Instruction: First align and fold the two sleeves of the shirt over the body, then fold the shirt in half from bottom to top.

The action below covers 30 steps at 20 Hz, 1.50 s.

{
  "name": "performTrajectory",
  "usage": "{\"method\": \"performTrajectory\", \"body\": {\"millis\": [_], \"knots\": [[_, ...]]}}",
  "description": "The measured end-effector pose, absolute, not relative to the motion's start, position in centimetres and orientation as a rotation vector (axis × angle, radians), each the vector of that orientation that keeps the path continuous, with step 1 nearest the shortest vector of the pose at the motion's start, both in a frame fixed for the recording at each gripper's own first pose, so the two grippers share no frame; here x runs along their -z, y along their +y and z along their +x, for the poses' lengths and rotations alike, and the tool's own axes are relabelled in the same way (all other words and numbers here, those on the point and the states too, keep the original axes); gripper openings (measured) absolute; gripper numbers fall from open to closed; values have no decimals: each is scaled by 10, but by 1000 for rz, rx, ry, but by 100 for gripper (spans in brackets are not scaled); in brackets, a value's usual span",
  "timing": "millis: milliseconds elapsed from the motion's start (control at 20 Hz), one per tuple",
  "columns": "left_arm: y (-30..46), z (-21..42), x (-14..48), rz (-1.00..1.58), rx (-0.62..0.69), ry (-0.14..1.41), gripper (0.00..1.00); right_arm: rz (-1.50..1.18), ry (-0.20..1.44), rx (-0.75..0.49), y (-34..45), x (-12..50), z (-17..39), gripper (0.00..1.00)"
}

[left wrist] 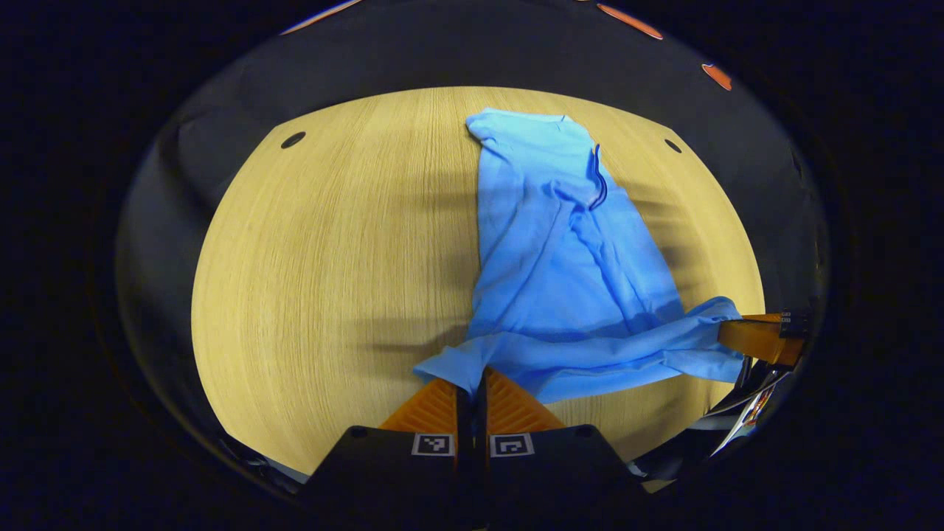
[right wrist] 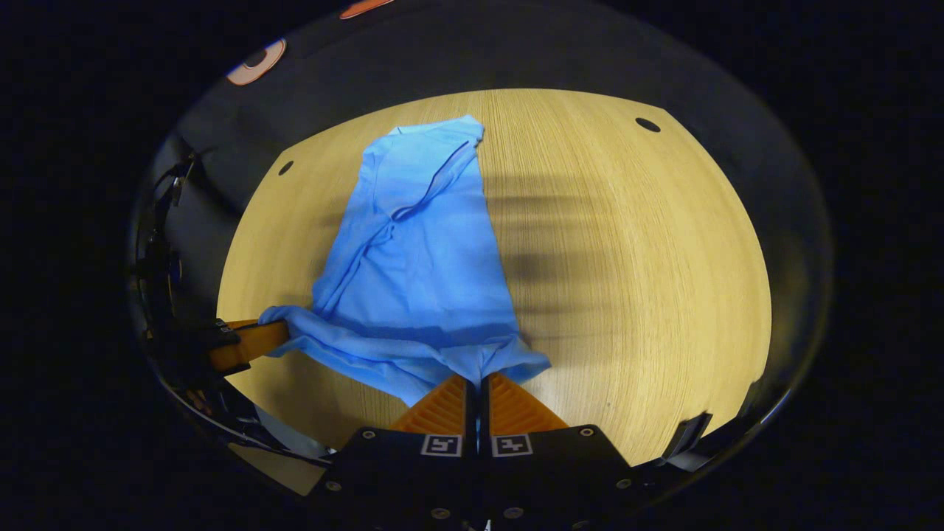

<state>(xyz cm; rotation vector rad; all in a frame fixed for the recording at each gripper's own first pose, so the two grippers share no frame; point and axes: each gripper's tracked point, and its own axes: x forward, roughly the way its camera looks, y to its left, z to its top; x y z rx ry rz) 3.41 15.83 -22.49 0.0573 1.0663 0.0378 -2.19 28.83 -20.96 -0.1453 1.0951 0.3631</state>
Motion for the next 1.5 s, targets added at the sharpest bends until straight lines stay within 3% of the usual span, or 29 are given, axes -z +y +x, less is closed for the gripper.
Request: {"method": "performTrajectory", "body": {"millis": [750,1050,1100,1150,1400,1500], "knots": [[186,225,168,92,-69,920,4,-186,933,-386,341,151,140,0],[191,230,170,107,-105,874,4,-172,896,-370,368,157,198,0],[191,230,170,107,-105,874,4,-158,893,-368,372,158,206,5],[191,230,170,107,-105,874,4,-143,888,-367,375,160,214,0],[195,254,178,114,-114,827,4,-87,866,-357,383,172,241,1],[193,256,182,94,-114,826,8,-83,854,-359,382,166,243,4]]}}
